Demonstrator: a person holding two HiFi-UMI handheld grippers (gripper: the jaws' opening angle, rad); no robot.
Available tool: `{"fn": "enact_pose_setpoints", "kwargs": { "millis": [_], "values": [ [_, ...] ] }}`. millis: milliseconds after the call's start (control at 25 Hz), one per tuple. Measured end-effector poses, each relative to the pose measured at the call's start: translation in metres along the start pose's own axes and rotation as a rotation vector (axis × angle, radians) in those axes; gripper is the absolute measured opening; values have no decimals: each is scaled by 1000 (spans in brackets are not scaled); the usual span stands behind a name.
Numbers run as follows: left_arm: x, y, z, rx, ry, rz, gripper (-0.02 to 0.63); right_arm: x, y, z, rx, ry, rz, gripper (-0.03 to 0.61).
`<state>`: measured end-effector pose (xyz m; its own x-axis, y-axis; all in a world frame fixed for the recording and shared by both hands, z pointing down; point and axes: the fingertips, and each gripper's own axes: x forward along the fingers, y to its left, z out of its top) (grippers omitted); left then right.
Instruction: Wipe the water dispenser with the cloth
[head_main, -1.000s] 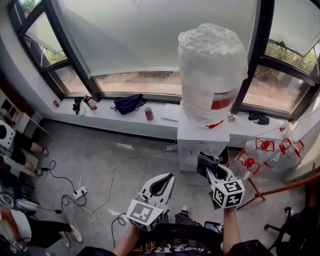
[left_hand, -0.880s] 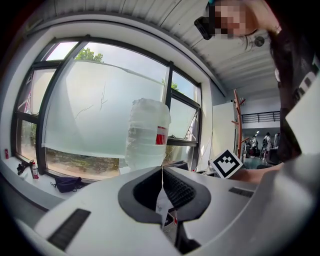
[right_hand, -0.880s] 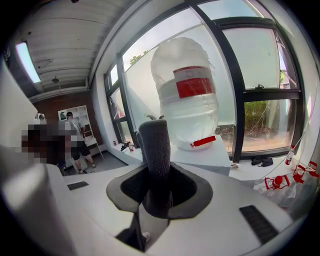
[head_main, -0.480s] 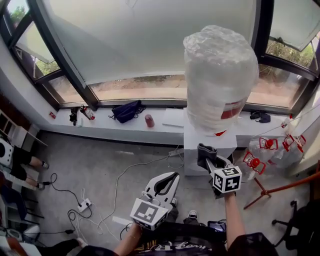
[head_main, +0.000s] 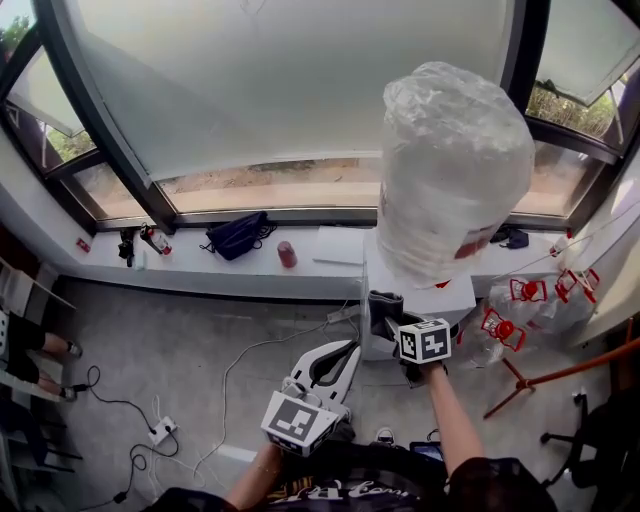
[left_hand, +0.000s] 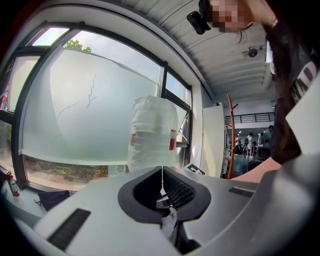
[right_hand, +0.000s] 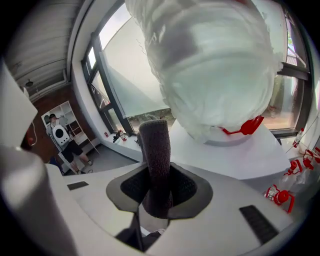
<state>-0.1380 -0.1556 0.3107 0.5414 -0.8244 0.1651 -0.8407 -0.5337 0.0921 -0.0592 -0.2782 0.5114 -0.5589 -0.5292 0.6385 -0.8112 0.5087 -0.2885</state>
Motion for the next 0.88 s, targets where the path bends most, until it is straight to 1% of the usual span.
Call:
{"fn": "enact_pose_setpoints", "kwargs": {
  "millis": [120, 280, 440, 680, 760, 880],
  "values": [
    [3, 11, 3, -2, -12, -19, 20, 10, -9, -1, 41, 14, -23, 110],
    [8, 14, -1, -4, -17, -56, 20, -1, -33, 4, 132, -11, -69, 114],
    [15, 7, -5, -4, -15, -99, 20, -19, -68, 1, 203, -34, -121, 115],
    [25, -8, -4, 1, -10, -121, 20, -54, -126, -6, 284, -67, -211, 117],
    [27, -14, 0, 6, -6, -113, 20, -63, -141, -8, 272, -61, -223, 120],
    [30, -27, -2, 10, -14, -122, 20, -72, -158, -9, 190, -33, -230, 124]
  ]
}}
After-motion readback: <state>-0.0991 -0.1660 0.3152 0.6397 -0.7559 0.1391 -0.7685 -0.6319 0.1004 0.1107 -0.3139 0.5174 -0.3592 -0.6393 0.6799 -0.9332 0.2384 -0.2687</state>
